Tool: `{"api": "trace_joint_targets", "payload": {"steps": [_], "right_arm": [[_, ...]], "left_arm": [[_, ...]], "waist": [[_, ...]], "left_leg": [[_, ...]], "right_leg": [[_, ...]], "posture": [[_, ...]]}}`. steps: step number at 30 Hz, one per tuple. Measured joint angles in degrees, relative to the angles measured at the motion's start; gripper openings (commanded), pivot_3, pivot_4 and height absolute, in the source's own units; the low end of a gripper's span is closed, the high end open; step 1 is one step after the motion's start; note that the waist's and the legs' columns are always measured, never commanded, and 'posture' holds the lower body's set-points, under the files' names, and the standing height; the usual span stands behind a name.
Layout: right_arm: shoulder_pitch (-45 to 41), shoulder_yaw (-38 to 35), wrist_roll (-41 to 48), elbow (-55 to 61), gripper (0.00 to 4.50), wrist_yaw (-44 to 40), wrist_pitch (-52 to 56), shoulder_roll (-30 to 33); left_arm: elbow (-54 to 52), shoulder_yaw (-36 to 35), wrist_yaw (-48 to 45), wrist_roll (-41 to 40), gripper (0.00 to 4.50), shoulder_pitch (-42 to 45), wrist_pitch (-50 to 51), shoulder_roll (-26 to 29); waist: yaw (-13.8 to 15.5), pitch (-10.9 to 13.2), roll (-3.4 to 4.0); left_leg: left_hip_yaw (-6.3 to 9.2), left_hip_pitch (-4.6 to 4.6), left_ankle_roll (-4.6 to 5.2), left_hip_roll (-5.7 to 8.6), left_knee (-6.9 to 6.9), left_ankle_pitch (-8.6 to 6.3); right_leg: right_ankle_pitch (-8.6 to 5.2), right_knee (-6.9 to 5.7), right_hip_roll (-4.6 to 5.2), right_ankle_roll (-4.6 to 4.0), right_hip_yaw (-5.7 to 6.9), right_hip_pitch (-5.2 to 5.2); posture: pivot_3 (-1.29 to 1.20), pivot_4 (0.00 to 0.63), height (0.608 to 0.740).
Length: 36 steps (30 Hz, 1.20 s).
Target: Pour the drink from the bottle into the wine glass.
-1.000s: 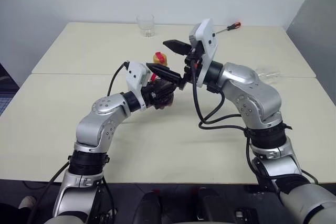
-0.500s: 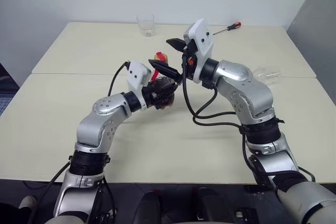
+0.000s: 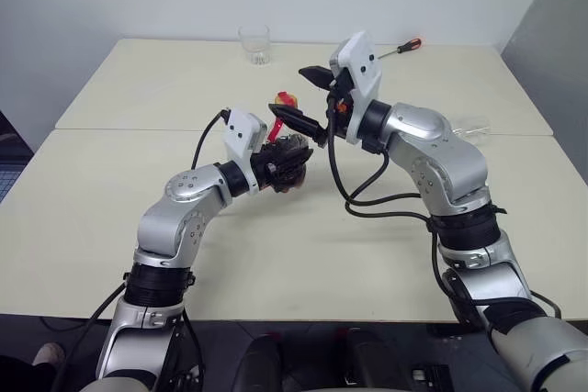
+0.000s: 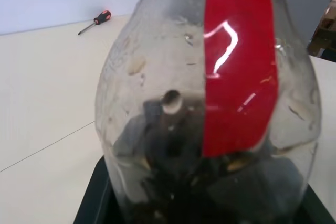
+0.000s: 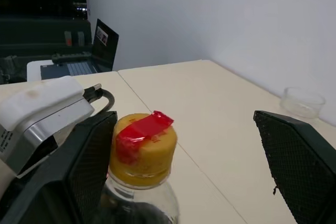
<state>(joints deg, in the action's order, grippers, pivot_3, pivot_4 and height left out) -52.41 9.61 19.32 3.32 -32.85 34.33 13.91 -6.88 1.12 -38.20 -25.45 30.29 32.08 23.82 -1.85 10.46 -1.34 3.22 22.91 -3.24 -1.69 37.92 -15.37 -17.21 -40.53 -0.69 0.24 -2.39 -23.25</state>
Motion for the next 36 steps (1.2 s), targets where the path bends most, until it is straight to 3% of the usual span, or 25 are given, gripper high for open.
{"api": "trace_joint_targets", "payload": {"steps": [36], "right_arm": [[7.4, -4.7, 2.9, 7.5, 4.44, -1.1, 7.0, 8.6]], "left_arm": [[0.2, 0.6, -0.3, 0.1, 1.97, 0.0, -0.2, 0.0]], "waist": [[0.0, 0.0, 0.0]], "left_leg": [[0.0, 0.02, 0.0, 0.02, 0.0, 0.0]], "right_leg": [[0.0, 0.01, -0.01, 0.0, 0.0, 0.0]], "posture": [[0.0, 0.15, 0.74]]}}
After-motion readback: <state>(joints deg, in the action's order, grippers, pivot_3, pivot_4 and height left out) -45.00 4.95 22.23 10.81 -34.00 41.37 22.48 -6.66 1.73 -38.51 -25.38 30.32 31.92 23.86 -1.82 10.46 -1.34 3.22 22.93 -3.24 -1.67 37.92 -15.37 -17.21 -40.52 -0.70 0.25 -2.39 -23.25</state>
